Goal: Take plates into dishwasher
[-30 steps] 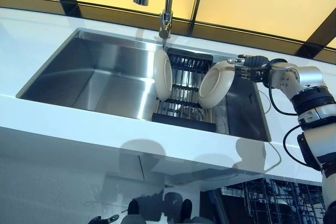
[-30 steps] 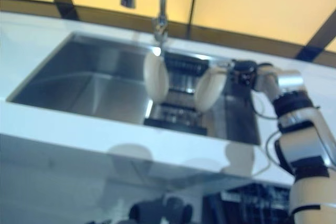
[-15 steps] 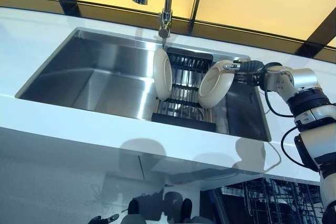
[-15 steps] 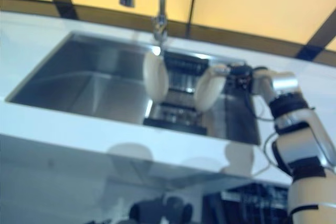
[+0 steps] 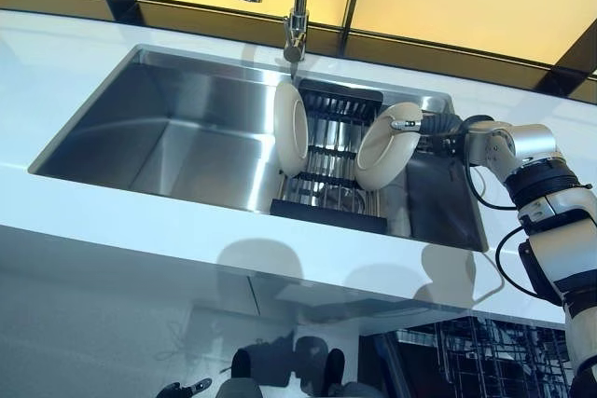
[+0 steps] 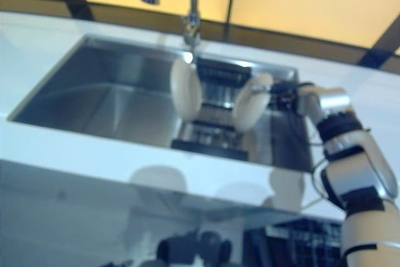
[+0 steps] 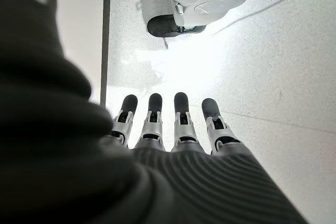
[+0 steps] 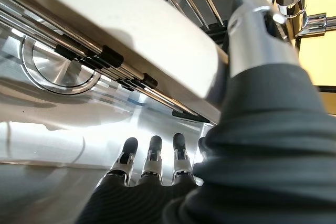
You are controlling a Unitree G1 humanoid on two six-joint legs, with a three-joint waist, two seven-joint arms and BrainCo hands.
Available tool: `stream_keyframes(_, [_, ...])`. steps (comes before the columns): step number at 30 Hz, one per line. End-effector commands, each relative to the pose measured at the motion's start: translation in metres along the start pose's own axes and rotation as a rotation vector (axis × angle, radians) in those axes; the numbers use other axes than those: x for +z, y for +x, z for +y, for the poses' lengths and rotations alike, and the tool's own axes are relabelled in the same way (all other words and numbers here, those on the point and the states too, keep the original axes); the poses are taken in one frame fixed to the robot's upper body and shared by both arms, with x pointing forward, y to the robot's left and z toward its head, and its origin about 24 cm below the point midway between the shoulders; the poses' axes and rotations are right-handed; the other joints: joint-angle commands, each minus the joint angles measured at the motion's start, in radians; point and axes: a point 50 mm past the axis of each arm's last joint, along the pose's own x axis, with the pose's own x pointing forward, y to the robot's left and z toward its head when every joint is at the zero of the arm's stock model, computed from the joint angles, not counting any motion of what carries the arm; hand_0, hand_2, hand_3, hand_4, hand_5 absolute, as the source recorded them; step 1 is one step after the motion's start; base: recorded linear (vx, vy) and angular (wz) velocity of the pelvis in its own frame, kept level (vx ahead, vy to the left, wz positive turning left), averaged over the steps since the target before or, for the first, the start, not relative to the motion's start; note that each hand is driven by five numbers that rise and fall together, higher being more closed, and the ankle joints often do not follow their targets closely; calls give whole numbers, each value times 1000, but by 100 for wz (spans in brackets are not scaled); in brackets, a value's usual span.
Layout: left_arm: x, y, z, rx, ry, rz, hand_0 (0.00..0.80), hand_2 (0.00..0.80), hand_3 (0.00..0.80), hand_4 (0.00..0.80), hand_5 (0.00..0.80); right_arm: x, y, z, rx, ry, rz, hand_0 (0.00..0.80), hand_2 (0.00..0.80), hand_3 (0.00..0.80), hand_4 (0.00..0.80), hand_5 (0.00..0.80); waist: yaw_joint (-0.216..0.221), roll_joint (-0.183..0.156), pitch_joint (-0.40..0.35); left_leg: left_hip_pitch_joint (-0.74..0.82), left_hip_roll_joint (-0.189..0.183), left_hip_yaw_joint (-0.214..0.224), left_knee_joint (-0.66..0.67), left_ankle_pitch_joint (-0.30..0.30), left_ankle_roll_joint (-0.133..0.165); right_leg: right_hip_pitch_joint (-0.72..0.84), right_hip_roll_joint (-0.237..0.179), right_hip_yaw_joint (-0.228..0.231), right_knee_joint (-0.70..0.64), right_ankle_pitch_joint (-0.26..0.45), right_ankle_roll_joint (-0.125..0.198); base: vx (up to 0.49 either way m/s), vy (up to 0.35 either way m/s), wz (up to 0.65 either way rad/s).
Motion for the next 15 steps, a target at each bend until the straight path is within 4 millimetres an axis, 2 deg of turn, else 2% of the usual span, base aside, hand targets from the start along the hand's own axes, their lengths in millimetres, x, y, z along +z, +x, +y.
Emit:
stream_keyframes(1, [23, 2, -1, 11, -1, -37, 0, 0, 0, 0, 0, 30, -9, -6, -65, -80, -69, 0, 0, 0, 0, 0, 35, -37, 52, -20, -19, -25, -3, -22, 11, 25, -45, -12, 1, -9, 78, 0, 0, 0])
stream_keyframes(6, [21, 2, -4, 7, -17, -30, 0, 0, 0, 0, 0, 30, -9, -7, -96, -95, -67, 0, 0, 0, 0, 0, 36, -33, 53, -25, -20, -28, -3, -20, 11, 22, -45, -11, 1, -8, 77, 0, 0, 0])
stream_keyframes(8, [20, 2, -4, 9, -22, -26, 0, 0, 0, 0, 0, 30, -10, -9, -109, -107, -64, 195, 195, 195, 195, 195, 37, -33, 53, -25, -20, -29, -3, -20, 11, 21, -44, -11, 1, -8, 77, 0, 0, 0])
stream_keyframes(9, [20, 2, -4, 9, -23, -25, 0, 0, 0, 0, 0, 30, -10, -10, -113, -111, -66, 238, 238, 238, 238, 238, 38, -33, 53, -25, -20, -29, -3, -20, 11, 21, -44, -11, 1, -8, 77, 0, 0, 0])
stream_keyframes(10, [19, 2, -5, 10, -27, -24, 0, 0, 0, 0, 0, 31, -10, -11, -125, -128, -69, 439, 439, 439, 439, 439, 38, -34, 54, -26, -20, -28, -3, -19, 10, 21, -44, -11, 1, -7, 77, 0, 0, 0])
stream_keyframes(11, [19, 2, -5, 9, -30, -24, 0, 0, 0, 0, 0, 31, -10, -12, -130, -140, -71, 565, 565, 565, 565, 565, 38, -33, 54, -26, -20, -28, -3, -19, 10, 21, -44, -11, 1, -7, 77, 0, 0, 0])
stream_keyframes(12, [19, 2, -6, 7, -31, -26, 0, 0, 0, 0, 0, 33, -11, -13, -143, -157, -74, 800, 800, 800, 800, 800, 39, -32, 56, -27, -20, -29, -3, -18, 10, 20, -44, -12, 1, -7, 76, 0, 0, 0])
stream_keyframes(15, [21, 2, -8, 1, -32, -32, 0, 0, 0, 0, 0, 38, -13, -15, -156, -175, -93, 800, 800, 800, 800, 800, 42, -29, 59, -30, -20, -29, -3, -16, 9, 21, -46, -15, 1, -7, 77, 0, 0, 0])
